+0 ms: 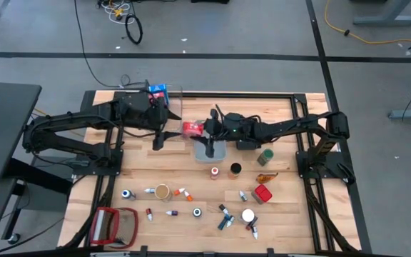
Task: Pick & Place Kitchen Items
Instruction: Put the right red cereal box into the transparent bin
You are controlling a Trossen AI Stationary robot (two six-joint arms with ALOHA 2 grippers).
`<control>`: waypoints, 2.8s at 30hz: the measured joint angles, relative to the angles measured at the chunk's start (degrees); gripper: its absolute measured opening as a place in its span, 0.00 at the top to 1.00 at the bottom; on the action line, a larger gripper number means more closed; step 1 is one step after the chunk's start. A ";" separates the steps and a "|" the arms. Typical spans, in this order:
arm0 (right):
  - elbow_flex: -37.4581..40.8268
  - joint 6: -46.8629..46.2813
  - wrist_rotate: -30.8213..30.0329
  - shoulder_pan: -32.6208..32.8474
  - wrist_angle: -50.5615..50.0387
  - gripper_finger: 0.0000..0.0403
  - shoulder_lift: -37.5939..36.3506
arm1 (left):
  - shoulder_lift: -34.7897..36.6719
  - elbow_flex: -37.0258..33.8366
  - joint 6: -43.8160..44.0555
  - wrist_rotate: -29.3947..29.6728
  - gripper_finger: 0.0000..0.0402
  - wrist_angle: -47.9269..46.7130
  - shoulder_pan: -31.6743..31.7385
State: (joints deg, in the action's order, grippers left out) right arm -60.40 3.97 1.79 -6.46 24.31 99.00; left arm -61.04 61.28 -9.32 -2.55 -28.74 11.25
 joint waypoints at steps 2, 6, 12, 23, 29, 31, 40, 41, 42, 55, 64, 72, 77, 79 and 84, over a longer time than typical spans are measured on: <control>-0.39 -2.16 2.69 -0.26 -3.30 0.57 -0.11 | 0.02 0.00 0.00 0.04 0.31 -1.77 0.00; -5.60 -3.64 3.01 -0.80 -11.12 0.57 0.16 | -0.56 0.00 -0.80 -0.04 0.31 -2.19 0.01; -16.96 -3.55 3.21 -1.02 -23.55 0.57 4.53 | -0.92 -0.02 -2.26 1.03 0.31 -2.09 0.00; -21.14 0.54 3.82 -1.02 -25.78 0.56 10.71 | -2.72 -0.07 -1.90 1.77 0.31 -8.12 0.04; -21.14 -0.22 6.00 -1.02 -24.38 0.57 10.73 | -5.78 -0.07 -2.89 1.76 0.31 -7.61 0.04; -21.14 -0.29 7.75 -1.00 -25.48 0.56 10.73 | -6.59 0.00 -3.15 1.86 0.31 -6.97 -0.02; -21.07 1.00 8.15 -0.98 -25.73 0.56 10.73 | -6.73 0.00 -3.10 1.38 0.31 -6.99 -0.02; -21.07 1.00 8.15 -0.98 -25.74 0.56 10.73 | -6.73 0.00 -3.10 1.40 0.31 -7.16 -0.02; -21.07 1.00 8.15 -1.00 -25.72 0.56 10.73 | -6.73 0.00 -3.10 1.38 0.31 -7.16 -0.02; -21.07 1.00 7.86 -1.02 -25.50 0.55 10.73 | -6.73 0.00 -3.04 1.29 0.47 -7.25 -0.02; -21.07 1.88 6.03 -0.78 -25.72 0.48 10.71 | -6.73 0.00 -2.93 1.43 0.59 -8.53 -0.02; -21.05 0.59 0.37 -0.78 -27.43 0.39 10.69 | -6.73 0.00 -3.14 5.86 0.60 -11.69 -0.02; -21.05 -3.43 0.50 -0.55 -31.26 0.37 10.65 | -6.25 -0.02 -3.55 8.49 0.61 -13.29 0.37; -21.03 -4.44 0.75 -0.49 -32.28 0.37 10.65 | -5.79 0.40 -3.78 8.78 0.62 -13.80 0.65; -21.00 -6.61 0.67 -0.54 -33.57 0.37 10.65 | -3.57 3.29 -4.88 10.82 0.61 -16.66 1.54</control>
State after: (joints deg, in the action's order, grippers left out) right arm -81.41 -2.64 2.46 -7.00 -9.26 109.65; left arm -64.61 64.56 -14.20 8.27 -45.40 12.78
